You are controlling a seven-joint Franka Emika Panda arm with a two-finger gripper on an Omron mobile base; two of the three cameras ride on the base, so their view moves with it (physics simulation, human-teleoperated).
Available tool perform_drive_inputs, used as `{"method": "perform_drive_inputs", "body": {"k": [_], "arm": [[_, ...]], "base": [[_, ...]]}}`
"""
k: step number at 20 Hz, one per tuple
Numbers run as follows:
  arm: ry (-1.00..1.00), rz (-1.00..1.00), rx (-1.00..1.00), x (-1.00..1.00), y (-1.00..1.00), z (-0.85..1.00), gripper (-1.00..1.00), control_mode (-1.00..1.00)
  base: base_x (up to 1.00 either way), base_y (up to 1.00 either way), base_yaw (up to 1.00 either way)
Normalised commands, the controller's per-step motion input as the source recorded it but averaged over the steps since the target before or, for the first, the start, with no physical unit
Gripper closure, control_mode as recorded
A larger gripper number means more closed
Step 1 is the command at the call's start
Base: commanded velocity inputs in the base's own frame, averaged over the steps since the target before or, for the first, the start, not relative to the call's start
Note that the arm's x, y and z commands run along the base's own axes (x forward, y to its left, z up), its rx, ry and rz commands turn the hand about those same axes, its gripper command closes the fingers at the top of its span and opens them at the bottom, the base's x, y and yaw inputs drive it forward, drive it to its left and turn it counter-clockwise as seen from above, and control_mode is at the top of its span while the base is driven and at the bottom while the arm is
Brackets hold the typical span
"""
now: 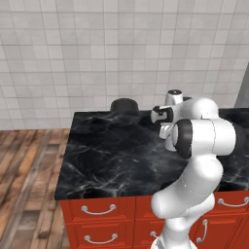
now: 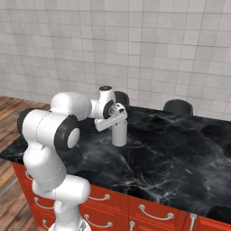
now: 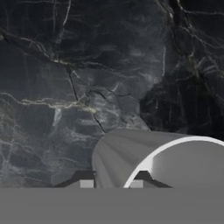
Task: Pick the jar and glass cup and place them in the sink. Then turn on the water.
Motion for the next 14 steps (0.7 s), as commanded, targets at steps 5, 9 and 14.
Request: {"method": "perform_drive_inputs", "body": {"k": [5,9,14], "arm": [[-0.01,0.01,0.0,-0.38,0.0,0.1,1.0,-1.0],[-0.05,0.1,0.0,-0.43,0.0,0.61,1.0,-1.0],[0.0,0.09,0.0,-0.29,0.0,0.64,1.0,-1.0]], "base": [[0.0,0.0,0.0],[0.0,0.0,0.0],[0.0,0.0,0.0]]}}
